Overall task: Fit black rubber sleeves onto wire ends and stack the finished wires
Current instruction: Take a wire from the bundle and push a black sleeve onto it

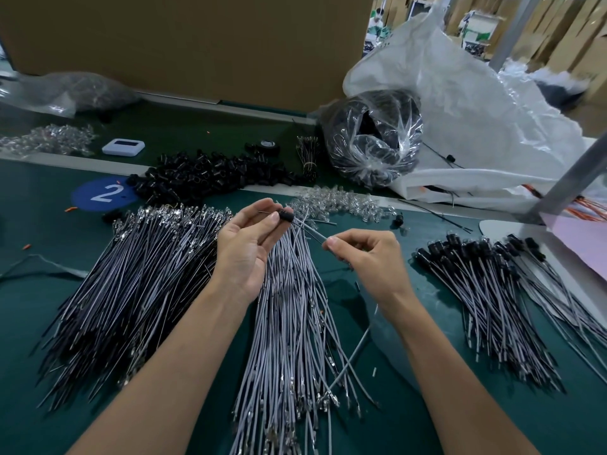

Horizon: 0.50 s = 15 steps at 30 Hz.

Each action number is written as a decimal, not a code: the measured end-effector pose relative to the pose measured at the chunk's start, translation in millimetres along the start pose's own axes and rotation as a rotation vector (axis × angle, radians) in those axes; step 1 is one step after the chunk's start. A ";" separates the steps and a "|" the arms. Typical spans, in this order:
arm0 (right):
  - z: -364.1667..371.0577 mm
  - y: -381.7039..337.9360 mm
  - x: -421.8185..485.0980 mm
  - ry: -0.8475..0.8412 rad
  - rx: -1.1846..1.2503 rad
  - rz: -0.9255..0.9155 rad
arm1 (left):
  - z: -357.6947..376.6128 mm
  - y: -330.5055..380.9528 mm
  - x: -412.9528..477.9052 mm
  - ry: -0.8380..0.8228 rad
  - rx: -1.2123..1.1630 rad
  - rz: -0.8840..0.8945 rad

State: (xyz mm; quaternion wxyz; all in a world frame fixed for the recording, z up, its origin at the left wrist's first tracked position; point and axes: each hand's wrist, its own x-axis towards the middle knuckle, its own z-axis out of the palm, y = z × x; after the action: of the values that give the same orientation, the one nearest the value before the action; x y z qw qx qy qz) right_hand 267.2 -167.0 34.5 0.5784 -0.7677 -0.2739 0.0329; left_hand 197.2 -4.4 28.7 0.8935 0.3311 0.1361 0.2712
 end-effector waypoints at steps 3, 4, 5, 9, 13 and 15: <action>2.2 2.3 0.6 -0.028 -0.028 0.001 | 2.9 -1.8 -2.8 -0.038 -0.018 -0.064; 2.7 3.0 0.8 -0.032 -0.055 -0.004 | 4.1 -3.0 -3.9 -0.047 -0.024 -0.083; 3.2 3.5 1.0 -0.032 -0.082 -0.013 | 5.2 -4.3 -4.9 -0.053 -0.022 -0.097; 3.8 4.6 0.9 -0.017 -0.133 -0.050 | 7.3 -7.2 -7.5 -0.067 0.020 -0.115; 5.0 6.6 0.5 -0.003 -0.176 -0.068 | 7.8 -8.6 -8.2 -0.080 0.107 -0.110; 5.5 7.2 0.6 0.010 -0.192 -0.086 | 8.8 -10.7 -8.5 -0.072 0.149 -0.091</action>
State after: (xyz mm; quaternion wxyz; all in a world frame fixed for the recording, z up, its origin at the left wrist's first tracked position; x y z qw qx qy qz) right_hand 268.4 -163.2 26.4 0.5044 -0.8073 -0.3054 -0.0222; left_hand 198.2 -20.6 28.7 0.8821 0.3995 0.1388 0.2073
